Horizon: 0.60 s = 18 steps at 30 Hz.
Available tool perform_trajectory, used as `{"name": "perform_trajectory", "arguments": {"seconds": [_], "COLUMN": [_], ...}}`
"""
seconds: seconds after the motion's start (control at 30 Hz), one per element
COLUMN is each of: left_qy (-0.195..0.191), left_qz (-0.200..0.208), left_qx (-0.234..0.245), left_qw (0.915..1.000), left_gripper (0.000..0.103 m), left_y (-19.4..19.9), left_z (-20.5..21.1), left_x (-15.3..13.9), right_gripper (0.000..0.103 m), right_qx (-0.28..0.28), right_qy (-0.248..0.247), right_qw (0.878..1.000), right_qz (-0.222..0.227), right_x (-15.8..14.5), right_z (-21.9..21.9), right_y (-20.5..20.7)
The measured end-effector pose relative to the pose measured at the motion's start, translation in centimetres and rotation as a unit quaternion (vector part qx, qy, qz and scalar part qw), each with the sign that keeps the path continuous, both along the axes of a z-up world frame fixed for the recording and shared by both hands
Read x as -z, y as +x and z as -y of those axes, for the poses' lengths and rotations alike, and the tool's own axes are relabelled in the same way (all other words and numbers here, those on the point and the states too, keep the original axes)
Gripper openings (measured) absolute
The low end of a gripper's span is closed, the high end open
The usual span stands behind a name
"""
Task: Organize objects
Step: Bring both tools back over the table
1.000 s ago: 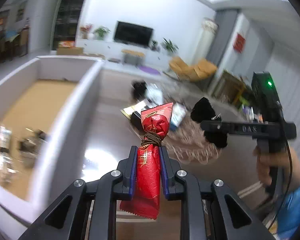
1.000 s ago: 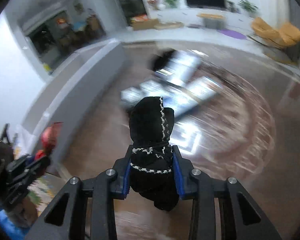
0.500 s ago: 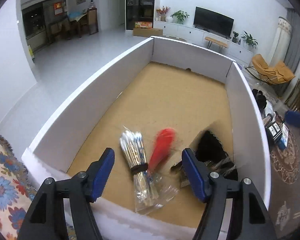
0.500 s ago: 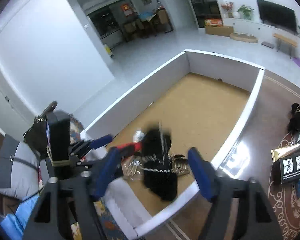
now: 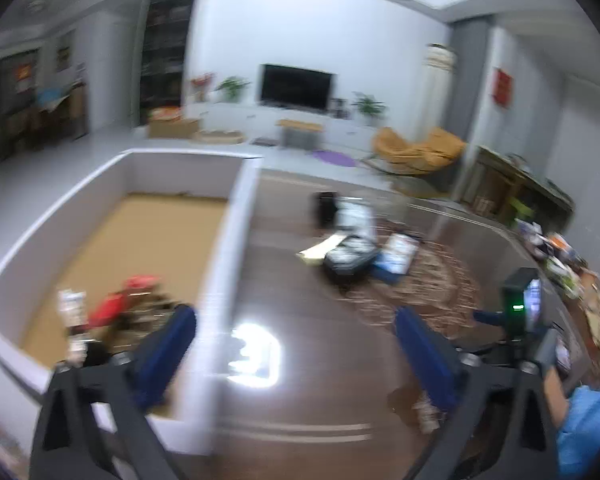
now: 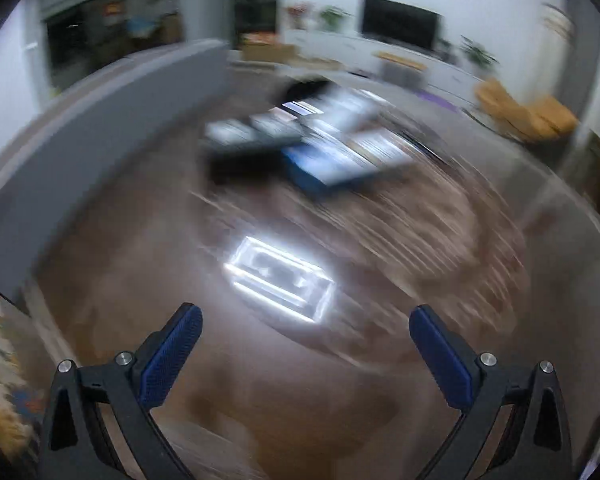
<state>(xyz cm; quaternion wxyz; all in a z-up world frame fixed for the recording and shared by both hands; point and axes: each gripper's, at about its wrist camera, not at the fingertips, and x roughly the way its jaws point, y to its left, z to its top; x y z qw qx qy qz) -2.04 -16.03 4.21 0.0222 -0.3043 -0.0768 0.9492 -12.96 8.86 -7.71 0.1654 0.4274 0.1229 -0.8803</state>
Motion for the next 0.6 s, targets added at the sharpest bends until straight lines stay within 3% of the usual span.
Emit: {"name": "perform_trajectory", "arguments": {"seconds": [0.13, 0.27, 0.6], "left_qy": [-0.016, -0.005, -0.047], "left_qz": [0.06, 0.119, 0.135], "left_qx": [0.041, 0.051, 0.081], "left_qw": [0.9972, 0.9916, 0.9864], "left_gripper": [0.103, 0.103, 0.103], "left_y": [-3.7, -7.7, -12.9], "left_z": [-6.0, -9.3, -14.1], "left_x": [4.2, 9.6, 13.4], "right_gripper": [0.103, 0.103, 0.103], "right_qx": [0.049, 0.061, 0.091], "right_qy": [0.02, 0.017, -0.025], "right_qw": [0.999, 0.998, 0.995], "right_qz": [-0.007, -0.006, 0.024], "right_x": [1.1, 1.3, 2.4], "right_z": [-5.0, -7.2, -9.0], "right_y": [-1.0, -2.4, -3.6]}}
